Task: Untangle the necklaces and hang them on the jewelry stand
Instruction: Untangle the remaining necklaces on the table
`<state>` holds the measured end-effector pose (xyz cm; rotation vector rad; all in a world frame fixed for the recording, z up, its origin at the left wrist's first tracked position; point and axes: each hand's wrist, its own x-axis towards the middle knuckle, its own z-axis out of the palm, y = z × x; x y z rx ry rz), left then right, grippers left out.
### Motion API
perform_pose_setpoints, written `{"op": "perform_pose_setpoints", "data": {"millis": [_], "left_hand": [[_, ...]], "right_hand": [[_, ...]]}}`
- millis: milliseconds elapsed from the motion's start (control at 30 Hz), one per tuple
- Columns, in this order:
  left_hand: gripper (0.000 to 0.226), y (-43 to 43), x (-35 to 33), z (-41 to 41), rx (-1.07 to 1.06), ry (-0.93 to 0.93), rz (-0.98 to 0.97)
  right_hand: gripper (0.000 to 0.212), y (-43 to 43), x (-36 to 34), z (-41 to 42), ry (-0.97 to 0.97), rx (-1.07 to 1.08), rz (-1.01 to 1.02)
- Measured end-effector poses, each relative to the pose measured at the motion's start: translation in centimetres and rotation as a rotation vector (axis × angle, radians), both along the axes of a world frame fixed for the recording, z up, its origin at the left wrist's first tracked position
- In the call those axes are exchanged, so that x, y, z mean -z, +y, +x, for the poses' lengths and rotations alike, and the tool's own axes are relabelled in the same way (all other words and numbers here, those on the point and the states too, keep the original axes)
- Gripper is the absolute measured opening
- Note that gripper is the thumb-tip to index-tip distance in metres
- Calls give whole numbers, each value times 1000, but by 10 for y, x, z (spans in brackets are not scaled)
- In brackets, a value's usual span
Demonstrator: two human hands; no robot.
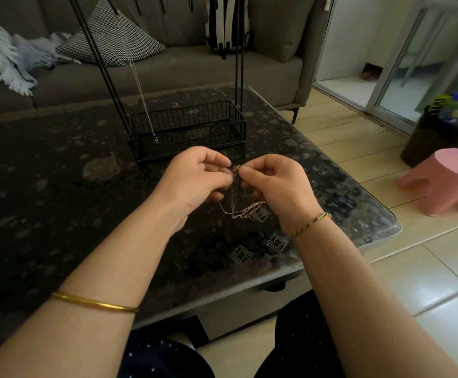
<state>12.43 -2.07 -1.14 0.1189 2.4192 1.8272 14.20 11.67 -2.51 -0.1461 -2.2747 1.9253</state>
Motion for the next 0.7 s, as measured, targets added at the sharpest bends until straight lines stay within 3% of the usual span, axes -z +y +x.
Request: {"op": "perform_pose_setpoints", "data": {"millis": [367,700], "left_hand": [[16,-1,0,0,-42,-24,-20],[22,-3,3,0,-24,9,-229]], "right_hand": [[11,2,-2,0,-25,86,-65],[10,5,-1,-1,-99,154,-239]]}}
